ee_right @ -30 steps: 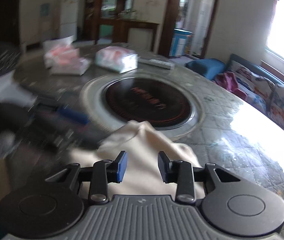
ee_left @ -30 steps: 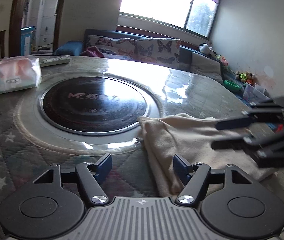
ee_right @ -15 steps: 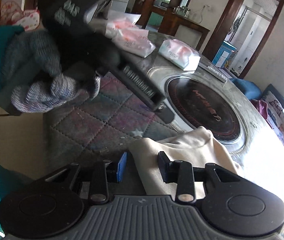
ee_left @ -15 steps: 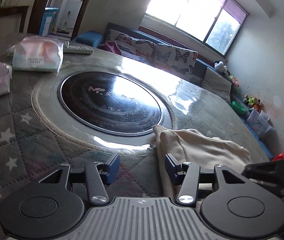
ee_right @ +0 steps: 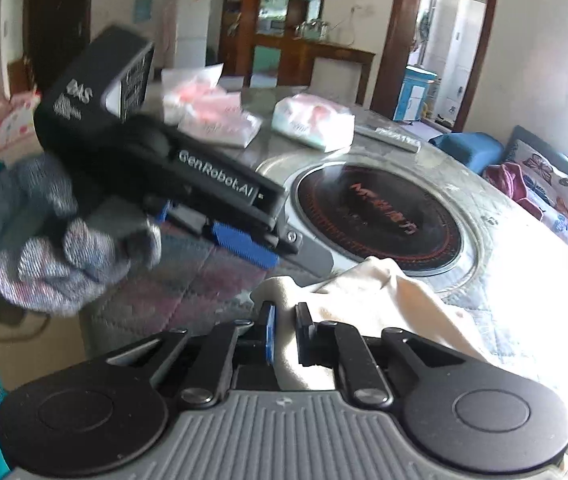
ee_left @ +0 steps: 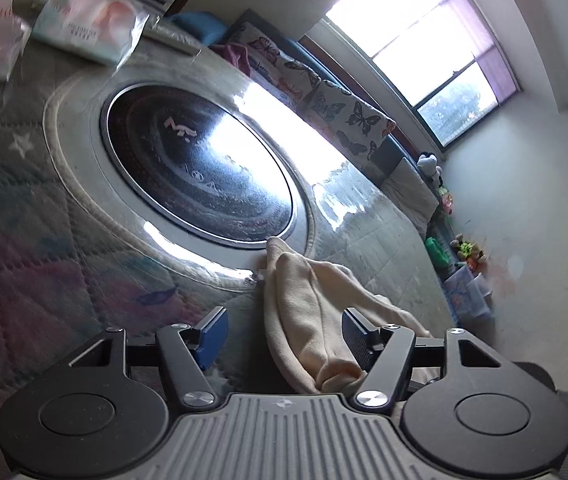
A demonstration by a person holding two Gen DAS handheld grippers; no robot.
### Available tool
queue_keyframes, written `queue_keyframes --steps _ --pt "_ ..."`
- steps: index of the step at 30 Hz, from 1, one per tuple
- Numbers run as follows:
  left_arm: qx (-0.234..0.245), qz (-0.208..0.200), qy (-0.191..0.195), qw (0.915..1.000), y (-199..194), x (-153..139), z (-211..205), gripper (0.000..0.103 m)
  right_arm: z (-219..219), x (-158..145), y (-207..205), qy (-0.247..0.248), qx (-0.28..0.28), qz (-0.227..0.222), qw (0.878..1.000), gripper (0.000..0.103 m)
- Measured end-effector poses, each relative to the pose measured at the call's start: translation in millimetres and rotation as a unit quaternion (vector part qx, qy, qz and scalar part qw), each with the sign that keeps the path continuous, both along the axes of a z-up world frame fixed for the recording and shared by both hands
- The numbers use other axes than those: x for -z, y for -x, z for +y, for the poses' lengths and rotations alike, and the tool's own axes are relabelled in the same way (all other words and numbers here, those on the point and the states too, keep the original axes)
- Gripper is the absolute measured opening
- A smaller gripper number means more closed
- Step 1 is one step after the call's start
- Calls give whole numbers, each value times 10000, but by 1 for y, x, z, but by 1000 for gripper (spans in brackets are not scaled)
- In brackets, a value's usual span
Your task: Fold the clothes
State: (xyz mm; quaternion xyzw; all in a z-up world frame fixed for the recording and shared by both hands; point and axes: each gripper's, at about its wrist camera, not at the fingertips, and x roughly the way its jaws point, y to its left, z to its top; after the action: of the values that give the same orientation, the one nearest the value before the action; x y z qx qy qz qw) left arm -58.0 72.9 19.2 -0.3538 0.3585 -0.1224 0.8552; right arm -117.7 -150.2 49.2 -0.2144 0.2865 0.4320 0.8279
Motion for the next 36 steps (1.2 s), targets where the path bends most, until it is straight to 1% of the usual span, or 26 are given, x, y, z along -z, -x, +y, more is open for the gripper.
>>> queue_keyframes --steps 3,7,10,12,13,16,19,21,22,23,24,28,31,33,34,35,36 --pt "-38 158 358 9992 -8 4 -3 66 -6 -7 -2 -146 56 6 9999 8" --pt "-78 414 699 9967 -20 11 -8 66 -14 -15 -4 -314 96 28 9995 7" --pt "-77 549 928 9941 -26 17 -11 64 -18 -18 -2 -374 65 15 9993 3" --pt "-112 574 962 9936 -29 18 -10 63 -19 -20 1 -414 36 23 9991 3" --pt "-133 585 969 9935 -31 18 -10 60 -19 -20 1 -411 27 21 9991 3" --pt "-167 637 1020 9926 -31 18 -7 60 -17 -15 4 -201 16 -99 9997 3" --pt "-190 670 1011 9924 -32 18 -4 60 -14 -10 4 -88 -58 -116 9999 8" --pt "-189 678 1009 9924 -32 18 -3 60 -12 -6 4 -13 -108 -128 9999 22" --pt "-188 685 1011 9923 -32 18 -3 60 -11 -4 4 24 -132 -133 9998 26" --pt "-186 692 1011 9923 -32 18 -2 60 -8 -2 4 61 -173 -179 9997 35" --pt "-184 699 1011 9922 -33 18 -2 60 -6 1 5 108 -221 -215 9995 37" --pt "-179 740 1100 9910 -34 20 1 60 8 12 5 334 -330 -354 9983 37" --pt "-183 767 1165 9901 -35 22 3 60 16 20 13 535 -380 -540 9964 37" --pt "-184 772 1181 9898 -35 23 3 60 21 24 14 603 -388 -607 9956 35" --pt "-187 776 1193 9896 -35 23 3 60 22 25 15 614 -387 -628 9954 31" --pt "-191 782 1207 9894 -35 24 3 60 23 26 16 625 -385 -649 9952 22" --pt "-195 788 1224 9892 -35 24 4 60 23 24 15 577 -375 -614 9957 17"
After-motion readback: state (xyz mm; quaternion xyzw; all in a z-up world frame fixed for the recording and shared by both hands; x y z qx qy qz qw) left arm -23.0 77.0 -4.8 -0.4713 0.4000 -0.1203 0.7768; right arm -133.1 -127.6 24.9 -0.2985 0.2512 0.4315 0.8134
